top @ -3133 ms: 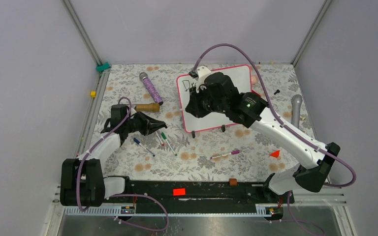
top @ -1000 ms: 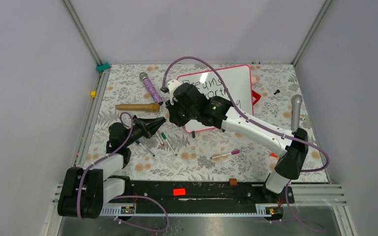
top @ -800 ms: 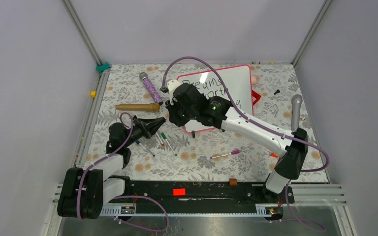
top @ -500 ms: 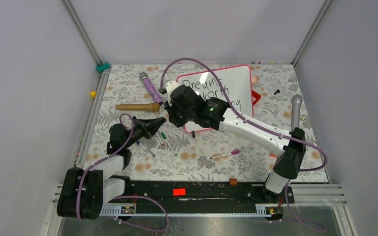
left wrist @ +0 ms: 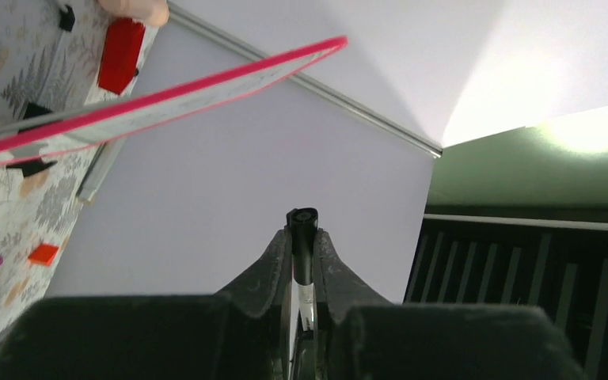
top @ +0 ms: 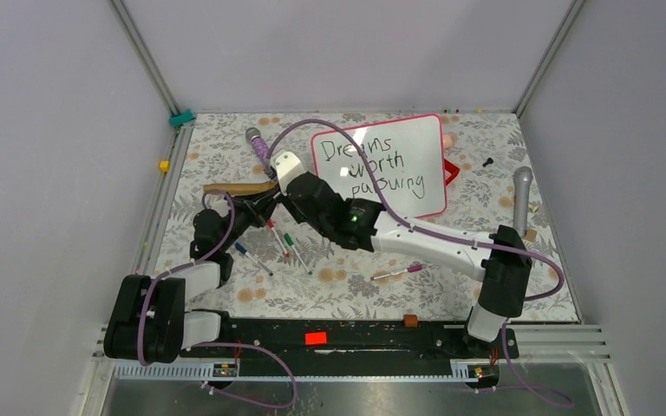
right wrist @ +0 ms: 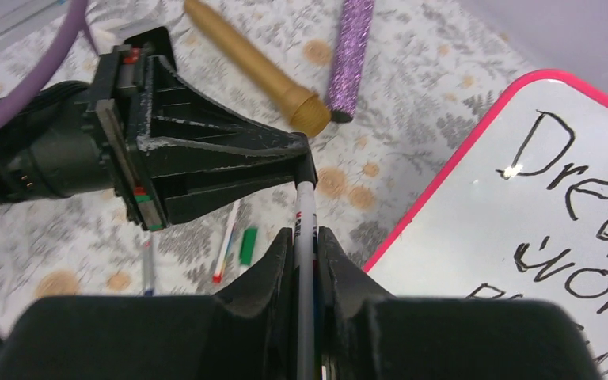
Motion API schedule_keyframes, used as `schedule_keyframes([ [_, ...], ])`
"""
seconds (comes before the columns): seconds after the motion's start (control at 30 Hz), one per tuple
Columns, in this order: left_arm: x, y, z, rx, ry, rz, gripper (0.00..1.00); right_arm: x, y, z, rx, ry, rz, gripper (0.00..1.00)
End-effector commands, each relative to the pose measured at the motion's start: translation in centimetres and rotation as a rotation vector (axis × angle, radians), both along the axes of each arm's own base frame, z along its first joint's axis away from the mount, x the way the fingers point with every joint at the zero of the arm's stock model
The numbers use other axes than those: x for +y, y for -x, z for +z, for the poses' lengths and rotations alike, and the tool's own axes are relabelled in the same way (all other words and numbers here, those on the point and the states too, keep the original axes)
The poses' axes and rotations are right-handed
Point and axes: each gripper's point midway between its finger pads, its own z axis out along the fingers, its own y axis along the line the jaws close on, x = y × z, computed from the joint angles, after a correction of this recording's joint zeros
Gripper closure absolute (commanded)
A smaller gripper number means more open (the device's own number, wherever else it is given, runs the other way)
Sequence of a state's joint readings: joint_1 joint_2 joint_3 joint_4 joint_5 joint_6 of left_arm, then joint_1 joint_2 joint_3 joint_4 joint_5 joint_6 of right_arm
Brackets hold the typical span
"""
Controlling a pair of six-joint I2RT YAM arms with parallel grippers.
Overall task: Write a sentence on the whiteboard
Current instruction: Insert the whiteboard marker without the cap into the pen cap, then put down the whiteboard marker at the center of the board.
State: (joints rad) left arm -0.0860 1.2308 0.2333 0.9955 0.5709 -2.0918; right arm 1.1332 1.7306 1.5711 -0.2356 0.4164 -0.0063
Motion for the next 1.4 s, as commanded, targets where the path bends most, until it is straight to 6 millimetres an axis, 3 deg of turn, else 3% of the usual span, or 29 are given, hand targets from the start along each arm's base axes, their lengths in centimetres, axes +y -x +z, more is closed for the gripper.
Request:
schedule_keyframes([
  [0.0, -1.1, 0.7, 7.0, -0.012, 0.305, -0.098, 1.0, 2.7, -3.0, 2.5, -0.244, -0.216, -0.062, 1.0],
  [0.17, -2.9, 1.7, 8.9, -0.03, 0.368, -0.155, 1.0, 4.8, -4.5, 2.4, -0.236, -0.263, -0.061, 1.0],
  [0.37, -4.8, 4.0, 9.5, -0.005, 0.39, -0.222, 1.0, 6.0, -4.9, 1.3, -0.209, -0.263, -0.033, 1.0],
  [0.63, -6.5, 6.4, 7.4, 0.073, 0.304, -0.259, 1.0, 6.4, -3.5, 0.0, -0.097, -0.278, 0.007, 1.0],
  [0.77, -6.4, 6.9, 6.1, 0.097, 0.295, -0.252, 1.0, 6.0, -3.1, -0.4, -0.06, -0.3, -0.003, 1.0],
  [0.83, -5.8, 6.9, 5.5, 0.096, 0.308, -0.227, 0.95, 5.0, -3.1, -0.3, -0.03, -0.317, -0.036, 1.0],
  [0.93, -5.4, 6.8, 4.5, 0.076, 0.263, -0.23, 0.68, 2.4, -3.2, 0.5, 0.091, -0.384, -0.082, 1.0],
  [1.03, -5.2, 6.3, 4.2, 0.045, 0.175, -0.263, 0.47, -1.6, -3.1, 0.2, 0.231, -0.488, -0.142, 1.0],
  [1.13, -5.0, 5.8, 3.7, 0.039, 0.113, -0.274, 0.33, -5.5, -1.4, -1.6, 0.325, -0.499, -0.164, 1.0],
  [1.2, -5.0, 5.4, 3.5, 0.035, 0.076, -0.284, 0.26, -7.6, 0.8, -4.2, 0.398, -0.461, -0.15, 1.0],
  [1.33, -5.4, 5.1, 3.0, 0.025, -0.028, -0.346, 0.21, -11.1, 4.5, -7.8, 0.552, -0.469, -0.158, 1.0],
  [1.37, -5.6, 5.1, 2.8, 0.025, -0.059, -0.367, 0.21, -11.7, 5.0, -7.6, 0.574, -0.49, -0.143, 1.0],
])
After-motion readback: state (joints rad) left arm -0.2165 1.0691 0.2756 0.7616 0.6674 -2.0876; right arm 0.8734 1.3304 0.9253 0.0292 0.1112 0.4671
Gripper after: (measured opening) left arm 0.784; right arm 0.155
